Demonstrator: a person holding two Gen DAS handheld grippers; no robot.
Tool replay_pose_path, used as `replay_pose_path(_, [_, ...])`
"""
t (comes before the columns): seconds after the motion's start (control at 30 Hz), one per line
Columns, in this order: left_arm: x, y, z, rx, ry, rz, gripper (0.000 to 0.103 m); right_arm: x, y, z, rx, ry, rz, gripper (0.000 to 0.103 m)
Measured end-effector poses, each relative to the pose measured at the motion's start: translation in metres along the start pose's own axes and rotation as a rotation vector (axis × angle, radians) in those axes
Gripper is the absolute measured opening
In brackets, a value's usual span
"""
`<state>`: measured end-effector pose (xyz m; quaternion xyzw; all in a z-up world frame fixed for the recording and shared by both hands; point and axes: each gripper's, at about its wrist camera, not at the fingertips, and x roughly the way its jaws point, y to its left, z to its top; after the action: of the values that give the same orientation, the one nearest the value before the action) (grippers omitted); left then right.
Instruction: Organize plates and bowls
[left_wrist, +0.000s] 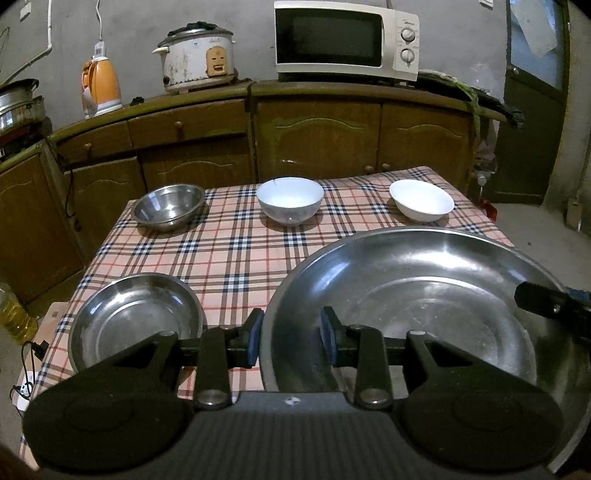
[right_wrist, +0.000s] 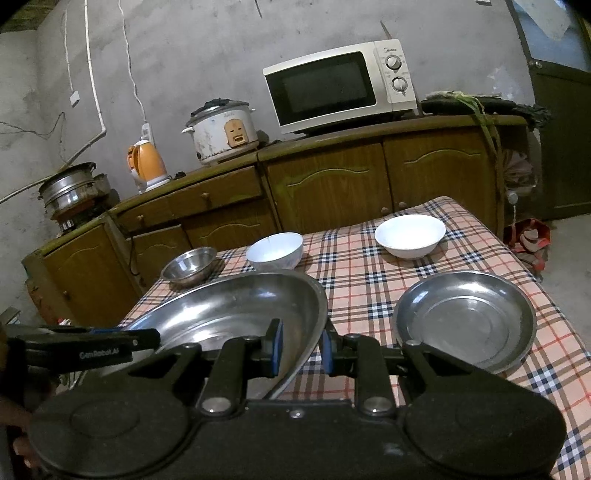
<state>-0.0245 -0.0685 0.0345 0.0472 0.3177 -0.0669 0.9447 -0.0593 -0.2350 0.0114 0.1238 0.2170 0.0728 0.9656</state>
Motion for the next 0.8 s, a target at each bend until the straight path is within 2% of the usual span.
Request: replay_pose_path(0.8, [-0.012,0.003,-0.003,-0.006,-0.016,-0.023,0.033,-0.013,0.001,0.002,-0.009,-0.023,-0.005,0.028])
